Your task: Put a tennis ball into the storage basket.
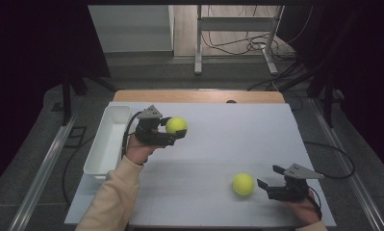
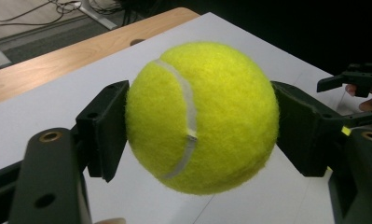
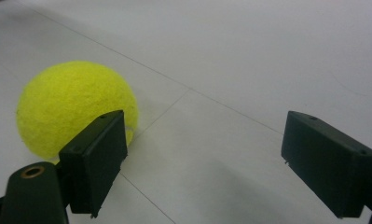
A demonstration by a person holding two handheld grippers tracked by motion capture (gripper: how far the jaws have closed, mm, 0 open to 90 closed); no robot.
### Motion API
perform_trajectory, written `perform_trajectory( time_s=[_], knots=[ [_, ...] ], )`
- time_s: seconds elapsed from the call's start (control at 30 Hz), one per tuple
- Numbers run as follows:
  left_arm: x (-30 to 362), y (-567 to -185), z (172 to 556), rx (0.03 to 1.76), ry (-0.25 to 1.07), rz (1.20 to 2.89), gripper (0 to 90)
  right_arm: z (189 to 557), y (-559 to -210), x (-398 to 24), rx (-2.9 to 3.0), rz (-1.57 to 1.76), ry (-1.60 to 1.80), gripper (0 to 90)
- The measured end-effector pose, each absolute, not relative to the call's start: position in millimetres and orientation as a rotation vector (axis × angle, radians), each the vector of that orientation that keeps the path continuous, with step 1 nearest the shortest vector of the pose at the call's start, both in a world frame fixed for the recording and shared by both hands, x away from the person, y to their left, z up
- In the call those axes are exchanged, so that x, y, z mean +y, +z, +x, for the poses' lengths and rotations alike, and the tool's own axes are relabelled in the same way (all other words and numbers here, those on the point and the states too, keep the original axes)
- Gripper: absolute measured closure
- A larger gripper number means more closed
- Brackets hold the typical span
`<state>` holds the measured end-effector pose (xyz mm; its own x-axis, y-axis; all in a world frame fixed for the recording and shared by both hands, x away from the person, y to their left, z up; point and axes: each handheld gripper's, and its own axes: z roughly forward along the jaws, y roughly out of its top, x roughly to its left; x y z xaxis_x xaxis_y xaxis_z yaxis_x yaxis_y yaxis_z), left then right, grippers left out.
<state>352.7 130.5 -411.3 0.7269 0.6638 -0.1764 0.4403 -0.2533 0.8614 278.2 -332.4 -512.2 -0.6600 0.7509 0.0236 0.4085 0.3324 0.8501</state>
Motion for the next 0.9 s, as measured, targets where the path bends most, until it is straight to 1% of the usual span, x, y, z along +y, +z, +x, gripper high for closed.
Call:
perform_trajectory(
  time_s=[0.9],
  knots=[
    [162.6,-403.3,355.4,0.923,0.317,1.823,25.9,278.2,-512.1,-332.5,2.227,1.028,1.251,14.8]
  ],
)
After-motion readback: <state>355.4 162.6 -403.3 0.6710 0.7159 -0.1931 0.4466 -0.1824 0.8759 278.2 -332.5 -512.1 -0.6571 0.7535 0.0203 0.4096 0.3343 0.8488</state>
